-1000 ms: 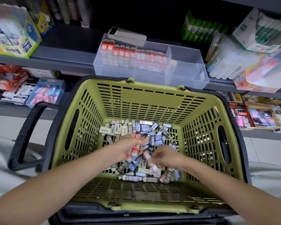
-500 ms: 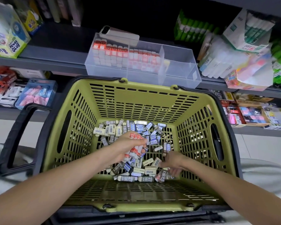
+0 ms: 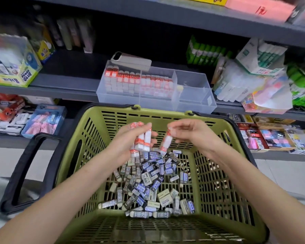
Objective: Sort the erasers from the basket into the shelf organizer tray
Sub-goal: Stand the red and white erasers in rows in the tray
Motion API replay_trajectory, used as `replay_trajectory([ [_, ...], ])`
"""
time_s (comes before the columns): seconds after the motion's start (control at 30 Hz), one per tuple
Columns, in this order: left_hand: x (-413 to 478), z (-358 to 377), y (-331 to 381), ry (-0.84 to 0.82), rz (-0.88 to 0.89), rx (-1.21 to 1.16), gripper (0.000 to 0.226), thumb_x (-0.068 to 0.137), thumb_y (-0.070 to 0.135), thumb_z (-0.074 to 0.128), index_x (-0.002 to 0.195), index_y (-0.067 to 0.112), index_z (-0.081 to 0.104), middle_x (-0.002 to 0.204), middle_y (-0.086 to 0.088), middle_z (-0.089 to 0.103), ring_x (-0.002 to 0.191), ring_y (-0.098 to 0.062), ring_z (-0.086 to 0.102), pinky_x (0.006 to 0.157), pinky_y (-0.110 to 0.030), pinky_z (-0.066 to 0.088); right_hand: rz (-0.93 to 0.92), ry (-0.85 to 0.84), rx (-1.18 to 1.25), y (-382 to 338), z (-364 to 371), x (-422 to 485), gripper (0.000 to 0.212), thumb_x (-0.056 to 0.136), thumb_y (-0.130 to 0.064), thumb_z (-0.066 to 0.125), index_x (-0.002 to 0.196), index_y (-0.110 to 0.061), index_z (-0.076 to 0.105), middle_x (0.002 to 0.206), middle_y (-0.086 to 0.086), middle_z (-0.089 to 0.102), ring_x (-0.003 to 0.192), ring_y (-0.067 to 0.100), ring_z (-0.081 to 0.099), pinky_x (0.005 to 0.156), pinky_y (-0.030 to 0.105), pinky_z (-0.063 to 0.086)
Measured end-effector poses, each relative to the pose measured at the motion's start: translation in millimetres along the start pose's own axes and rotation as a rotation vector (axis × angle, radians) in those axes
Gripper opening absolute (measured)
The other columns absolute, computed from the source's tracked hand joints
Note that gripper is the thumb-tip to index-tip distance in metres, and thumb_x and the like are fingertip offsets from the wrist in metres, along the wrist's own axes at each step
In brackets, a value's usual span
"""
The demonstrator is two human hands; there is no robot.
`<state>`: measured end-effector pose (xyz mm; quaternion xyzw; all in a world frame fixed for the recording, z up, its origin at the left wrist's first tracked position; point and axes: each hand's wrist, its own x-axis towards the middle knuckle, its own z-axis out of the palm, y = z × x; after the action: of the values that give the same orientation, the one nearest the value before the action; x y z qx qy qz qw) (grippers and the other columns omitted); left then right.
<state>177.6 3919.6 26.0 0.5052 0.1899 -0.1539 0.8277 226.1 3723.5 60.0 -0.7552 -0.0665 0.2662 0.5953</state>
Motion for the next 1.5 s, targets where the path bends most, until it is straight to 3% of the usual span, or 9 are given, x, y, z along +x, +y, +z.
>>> replay_trajectory([
  [0.17, -5.6, -2.0, 47.3, 0.024, 0.245, 0.006, 0.032, 0.073, 0.024, 0.072, 0.096, 0.005, 0.061, 0.085, -0.014, 0.073, 0.064, -0.020, 0.070, 0.053, -0.026, 0.056, -0.239, 0.215, 0.264, -52.9, -3.2, 37.6, 0.013, 0.085, -0.005, 0.062, 0.096, -0.011, 0.068, 0.082, 0.002, 0.070, 0.070, 0.012, 0.065, 0.064, 0.021, 0.053],
  [0.47, 11.7, -8.2, 104.9, 0.138, 0.428, -0.002, 0.015, 0.085, 0.021, 0.067, 0.094, 0.010, 0.065, 0.081, -0.008, 0.074, 0.066, -0.017, 0.071, 0.054, -0.023, 0.054, -0.290, 0.487, 0.120, -93.6, 11.5, 142.5, 0.010, 0.080, -0.002, 0.070, 0.075, -0.009, 0.064, 0.074, 0.010, 0.067, 0.065, 0.020, 0.068, 0.060, 0.029, 0.058],
  [0.67, 25.2, -18.7, 118.8, 0.173, 0.388, -0.114, 0.034, 0.074, 0.022, 0.074, 0.102, 0.007, 0.063, 0.083, -0.011, 0.074, 0.071, -0.018, 0.072, 0.054, -0.024, 0.054, -0.190, 0.505, 0.002, -90.9, 24.3, 179.8, 0.012, 0.078, -0.006, 0.074, 0.071, -0.011, 0.066, 0.073, 0.007, 0.066, 0.063, 0.021, 0.063, 0.066, 0.041, 0.056],
  [0.8, 35.6, -25.9, 121.4, 0.213, 0.315, -0.107, 0.042, 0.057, 0.036, 0.077, 0.094, 0.018, 0.068, 0.078, -0.004, 0.073, 0.068, -0.015, 0.070, 0.064, -0.030, 0.052, -0.127, 0.478, -0.078, -88.6, 25.9, 186.4, 0.019, 0.081, -0.007, 0.071, 0.066, -0.017, 0.064, 0.070, 0.010, 0.066, 0.050, 0.018, 0.063, 0.050, 0.030, 0.055],
  [1.0, 46.3, -30.5, 125.4, 0.234, 0.272, -0.128, 0.032, 0.059, 0.038, 0.079, 0.083, 0.020, 0.067, 0.071, -0.003, 0.068, 0.057, -0.015, 0.065, 0.063, -0.030, 0.047, -0.139, 0.500, -0.125, -82.7, 30.0, 191.9, 0.009, 0.080, -0.004, 0.071, 0.077, -0.009, 0.064, 0.083, 0.017, 0.068, 0.065, 0.029, 0.066, 0.068, 0.039, 0.059],
  [1.13, 55.5, -31.8, 126.9, 0.252, 0.254, -0.169, 0.020, 0.074, 0.034, 0.075, 0.083, 0.020, 0.066, 0.069, 0.000, 0.070, 0.063, -0.014, 0.069, 0.065, -0.029, 0.048, -0.119, 0.489, -0.360, -81.7, 32.1, 198.1, 0.016, 0.075, -0.007, 0.076, 0.086, -0.005, 0.064, 0.097, 0.016, 0.069, 0.085, 0.032, 0.067, 0.079, 0.043, 0.055],
  [1.27, 61.0, -29.5, 127.2, 0.222, 0.263, -0.281, 0.013, 0.073, 0.026, 0.075, 0.077, 0.015, 0.070, 0.077, -0.007, 0.074, 0.071, -0.018, 0.072, 0.070, -0.031, 0.057, -0.104, 0.458, -0.414, -84.5, 32.1, 192.5, 0.021, 0.076, -0.010, 0.076, 0.091, 0.000, 0.065, 0.095, 0.018, 0.069, 0.083, 0.032, 0.067, 0.079, 0.041, 0.055],
  [1.4, 62.9, -28.1, 126.4, 0.183, 0.286, -0.299, 0.011, 0.063, 0.031, 0.078, 0.060, 0.021, 0.074, 0.079, -0.006, 0.074, 0.075, -0.019, 0.072, 0.083, -0.037, 0.054, -0.282, 0.524, -0.504, -91.6, 43.6, 162.1, 0.019, 0.084, -0.033, 0.065, 0.082, -0.014, 0.070, 0.081, 0.001, 0.072, 0.077, 0.016, 0.064, 0.071, 0.029, 0.049],
  [1.5, 64.1, -26.9, 126.1, 0.195, 0.265, -0.251, 0.019, 0.073, 0.036, 0.073, 0.060, 0.023, 0.076, 0.079, 0.001, 0.074, 0.073, -0.014, 0.071, 0.086, -0.037, 0.048, -0.376, 0.297, -0.339, -96.0, 61.0, 123.0, 0.026, 0.078, -0.049, 0.065, 0.071, -0.024, 0.070, 0.069, -0.010, 0.069, 0.065, 0.000, 0.060, 0.062, 0.019, 0.046],
])
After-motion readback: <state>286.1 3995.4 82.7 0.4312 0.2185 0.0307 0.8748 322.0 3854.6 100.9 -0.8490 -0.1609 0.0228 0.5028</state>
